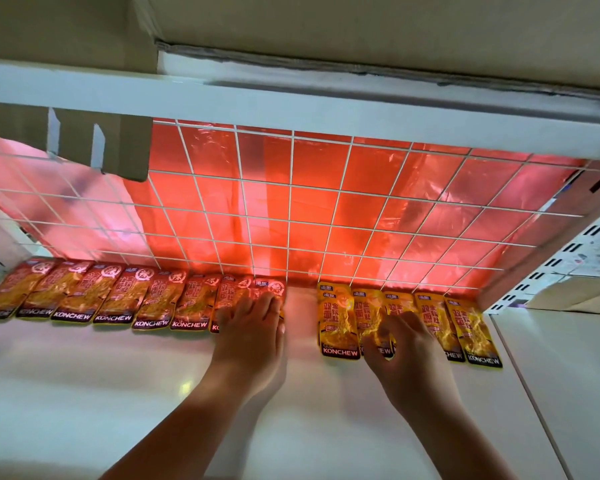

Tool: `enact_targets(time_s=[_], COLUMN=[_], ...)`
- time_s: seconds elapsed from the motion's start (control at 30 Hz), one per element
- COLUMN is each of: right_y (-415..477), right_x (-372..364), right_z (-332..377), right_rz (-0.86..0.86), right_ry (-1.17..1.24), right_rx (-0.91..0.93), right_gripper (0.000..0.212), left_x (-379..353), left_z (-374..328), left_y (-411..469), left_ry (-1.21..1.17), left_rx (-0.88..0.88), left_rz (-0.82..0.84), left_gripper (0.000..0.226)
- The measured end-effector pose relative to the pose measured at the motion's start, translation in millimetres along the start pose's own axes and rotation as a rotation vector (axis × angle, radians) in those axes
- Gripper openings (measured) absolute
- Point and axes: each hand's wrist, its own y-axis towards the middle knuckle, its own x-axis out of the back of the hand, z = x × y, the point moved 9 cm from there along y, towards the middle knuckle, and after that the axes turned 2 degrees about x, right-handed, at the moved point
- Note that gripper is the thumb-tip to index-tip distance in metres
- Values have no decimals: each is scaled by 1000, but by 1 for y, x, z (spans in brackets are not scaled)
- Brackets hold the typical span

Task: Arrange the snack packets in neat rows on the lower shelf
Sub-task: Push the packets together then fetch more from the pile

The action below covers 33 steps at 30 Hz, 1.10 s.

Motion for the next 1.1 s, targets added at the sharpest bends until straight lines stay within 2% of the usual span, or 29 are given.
enact_targets(time_s=[0.53, 0.67, 0.8, 1.0, 1.1], right_y=[-6, -7, -6, -4, 4], right_x=[-6, -5, -6, -9, 7], right_z=[-1, 0, 7, 30, 53], right_rz=[8, 9, 11, 28, 5], right_ry=[22, 17, 19, 34, 52], right_rx=[-24, -25, -15, -1, 44], right_gripper=[26, 26, 25, 23, 26], left_x=[-10, -3, 14, 38, 77], left_z=[4, 3, -2, -10, -16], left_y=[0, -3, -12, -27, -26], left_ry=[-27, -51, -120, -212, -306], left_rx=[-6, -10, -88, -143, -161], left_rz=[6, -65, -175, -181, -228], left_gripper=[55, 52, 45, 46, 47])
